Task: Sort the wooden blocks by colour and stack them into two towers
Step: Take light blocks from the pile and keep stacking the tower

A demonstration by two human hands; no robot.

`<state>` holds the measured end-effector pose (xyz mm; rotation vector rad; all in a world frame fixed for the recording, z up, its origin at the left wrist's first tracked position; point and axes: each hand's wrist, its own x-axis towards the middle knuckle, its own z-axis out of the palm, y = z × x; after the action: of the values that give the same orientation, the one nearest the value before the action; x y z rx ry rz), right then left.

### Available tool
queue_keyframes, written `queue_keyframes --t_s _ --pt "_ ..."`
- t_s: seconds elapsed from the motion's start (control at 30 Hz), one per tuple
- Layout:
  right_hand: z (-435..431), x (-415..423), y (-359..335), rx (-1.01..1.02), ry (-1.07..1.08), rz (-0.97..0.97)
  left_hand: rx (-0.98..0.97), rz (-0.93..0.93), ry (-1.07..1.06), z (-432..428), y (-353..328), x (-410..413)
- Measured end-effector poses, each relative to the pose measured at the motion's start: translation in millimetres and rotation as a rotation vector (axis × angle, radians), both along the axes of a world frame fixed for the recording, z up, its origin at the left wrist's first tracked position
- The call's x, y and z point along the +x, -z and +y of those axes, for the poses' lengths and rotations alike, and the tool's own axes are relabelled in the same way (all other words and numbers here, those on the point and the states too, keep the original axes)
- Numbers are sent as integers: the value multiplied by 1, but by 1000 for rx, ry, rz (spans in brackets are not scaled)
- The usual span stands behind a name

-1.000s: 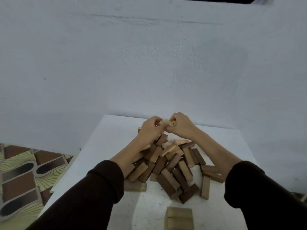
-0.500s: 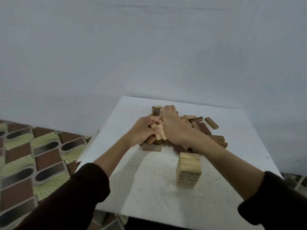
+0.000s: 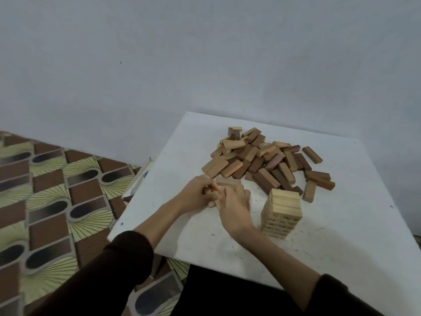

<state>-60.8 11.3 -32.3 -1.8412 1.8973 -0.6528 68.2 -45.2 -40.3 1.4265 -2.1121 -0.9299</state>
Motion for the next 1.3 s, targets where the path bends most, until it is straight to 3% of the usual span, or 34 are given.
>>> queue_keyframes --t_s 0.07,0.17,0.33,0.53,0.73,1.3 --pt "-8 -1 1 80 68 -40 -71 15 -57 -1 9 0" --pt "-15 -3 5 17 74 -114 -137 74 -169 1 23 1" --pt "-21 -2 20 39 205 -259 -26 166 -185 13 18 7" --pt "-13 -7 9 71 -41 -270 -4 78 17 16 19 11" --pt "-5 -13 11 150 -116 -276 -49 210 -10 18 24 10" --pt "-6 -16 17 160 -141 -322 41 262 46 16 22 16"
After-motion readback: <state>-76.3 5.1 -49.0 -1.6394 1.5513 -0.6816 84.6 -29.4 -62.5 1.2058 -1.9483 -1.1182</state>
